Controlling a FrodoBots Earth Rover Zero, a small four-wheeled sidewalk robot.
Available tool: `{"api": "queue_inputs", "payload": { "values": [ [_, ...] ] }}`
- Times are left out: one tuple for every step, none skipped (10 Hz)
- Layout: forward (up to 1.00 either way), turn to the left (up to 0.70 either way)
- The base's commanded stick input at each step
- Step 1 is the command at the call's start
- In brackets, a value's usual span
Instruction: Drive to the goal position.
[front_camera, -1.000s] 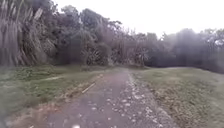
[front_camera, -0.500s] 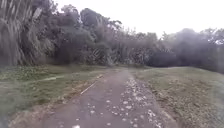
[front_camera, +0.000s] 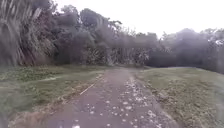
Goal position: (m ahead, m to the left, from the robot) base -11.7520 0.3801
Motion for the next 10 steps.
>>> {"api": "queue_inputs", "payload": {
  "values": [
    [0.0, 0.6],
    [0.0, 0.6],
    [0.0, 0.6],
    [0.0, 0.6],
    [0.0, 0.6],
    [0.0, 0.6],
    [0.0, 0.6],
    [0.0, 0.6],
    [0.0, 0.6],
    [0.0, 0.6]
  ]
}}
